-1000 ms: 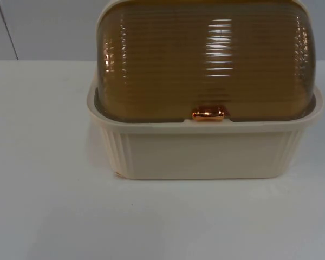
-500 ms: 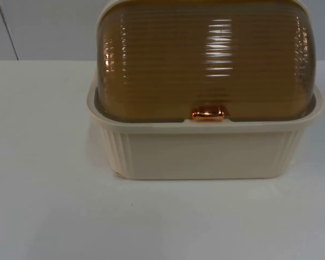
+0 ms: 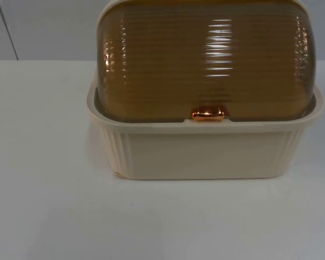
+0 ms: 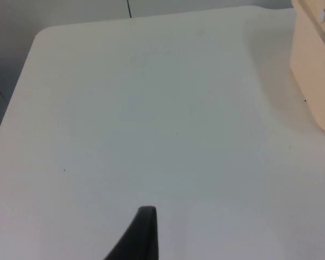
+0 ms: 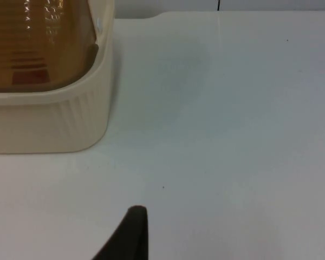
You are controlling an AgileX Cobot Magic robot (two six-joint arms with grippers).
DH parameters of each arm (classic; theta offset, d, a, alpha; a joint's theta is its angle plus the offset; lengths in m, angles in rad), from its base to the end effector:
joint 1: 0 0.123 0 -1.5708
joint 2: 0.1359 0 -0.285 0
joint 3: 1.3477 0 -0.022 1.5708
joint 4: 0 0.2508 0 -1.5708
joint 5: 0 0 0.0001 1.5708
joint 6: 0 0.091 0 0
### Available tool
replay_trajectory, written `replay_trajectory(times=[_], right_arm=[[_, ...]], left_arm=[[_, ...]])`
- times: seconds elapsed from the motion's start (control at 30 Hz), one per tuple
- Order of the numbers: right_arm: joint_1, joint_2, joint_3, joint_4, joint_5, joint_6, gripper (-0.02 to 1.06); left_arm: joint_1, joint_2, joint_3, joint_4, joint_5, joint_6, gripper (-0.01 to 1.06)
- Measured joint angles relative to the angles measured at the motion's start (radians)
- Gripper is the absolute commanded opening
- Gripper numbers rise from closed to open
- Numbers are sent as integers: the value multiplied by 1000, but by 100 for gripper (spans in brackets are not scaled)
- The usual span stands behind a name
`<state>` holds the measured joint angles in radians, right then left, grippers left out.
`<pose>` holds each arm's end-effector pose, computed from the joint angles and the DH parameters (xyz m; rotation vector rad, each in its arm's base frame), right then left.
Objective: Open the box lid with the left hand, place the block into the box with the right hand, then close the box lid with the left hand.
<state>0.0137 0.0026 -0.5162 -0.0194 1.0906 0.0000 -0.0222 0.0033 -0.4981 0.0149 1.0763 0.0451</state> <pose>-0.0076 -0.0017 0.2794 -0.0127 2.0604 -0.0148 -0.0047 0.0013 0.2755 0.0687 2.0640 0.0320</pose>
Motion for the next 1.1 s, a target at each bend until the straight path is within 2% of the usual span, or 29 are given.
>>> replay_trajectory(times=[1.1], right_arm=[[8,0,0,2,0,0,105]], left_arm=[[26,0,0,0,2,0,105]])
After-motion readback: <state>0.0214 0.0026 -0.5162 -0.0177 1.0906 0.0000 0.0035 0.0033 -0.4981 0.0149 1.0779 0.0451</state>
